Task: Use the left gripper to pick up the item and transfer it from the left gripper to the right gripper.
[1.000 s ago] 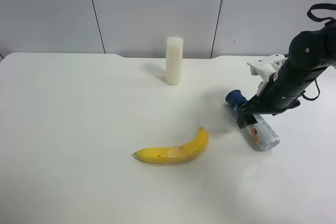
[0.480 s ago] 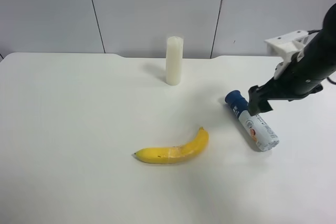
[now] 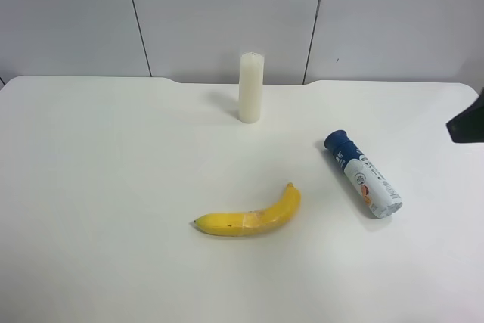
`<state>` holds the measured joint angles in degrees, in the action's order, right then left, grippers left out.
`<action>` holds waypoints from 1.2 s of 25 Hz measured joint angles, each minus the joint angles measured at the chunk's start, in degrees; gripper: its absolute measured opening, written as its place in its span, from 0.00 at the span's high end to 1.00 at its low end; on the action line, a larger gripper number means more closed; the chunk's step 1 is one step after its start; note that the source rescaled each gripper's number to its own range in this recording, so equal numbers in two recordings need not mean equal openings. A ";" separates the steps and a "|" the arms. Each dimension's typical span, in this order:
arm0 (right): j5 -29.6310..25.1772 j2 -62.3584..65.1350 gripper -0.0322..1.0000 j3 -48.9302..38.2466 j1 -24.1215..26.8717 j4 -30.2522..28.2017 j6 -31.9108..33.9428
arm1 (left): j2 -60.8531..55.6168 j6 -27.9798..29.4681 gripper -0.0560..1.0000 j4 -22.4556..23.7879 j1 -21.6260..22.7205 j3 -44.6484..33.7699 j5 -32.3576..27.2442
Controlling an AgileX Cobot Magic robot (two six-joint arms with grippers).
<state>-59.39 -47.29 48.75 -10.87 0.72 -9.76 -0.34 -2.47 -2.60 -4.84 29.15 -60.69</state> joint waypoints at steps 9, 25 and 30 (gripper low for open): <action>-7.62 17.04 0.00 0.00 0.00 1.47 1.67 | 0.00 0.00 0.01 0.00 0.00 0.00 0.00; -2.75 42.74 0.00 -18.94 6.92 2.07 3.74 | 0.00 0.00 0.01 0.00 0.00 0.00 0.00; -1.68 47.26 0.00 -19.53 8.48 0.93 4.71 | 0.00 0.00 0.01 0.00 0.00 0.00 0.00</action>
<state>-61.07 -0.02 29.22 -2.39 1.66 -5.05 -0.34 -2.47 -2.60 -4.84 29.15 -60.69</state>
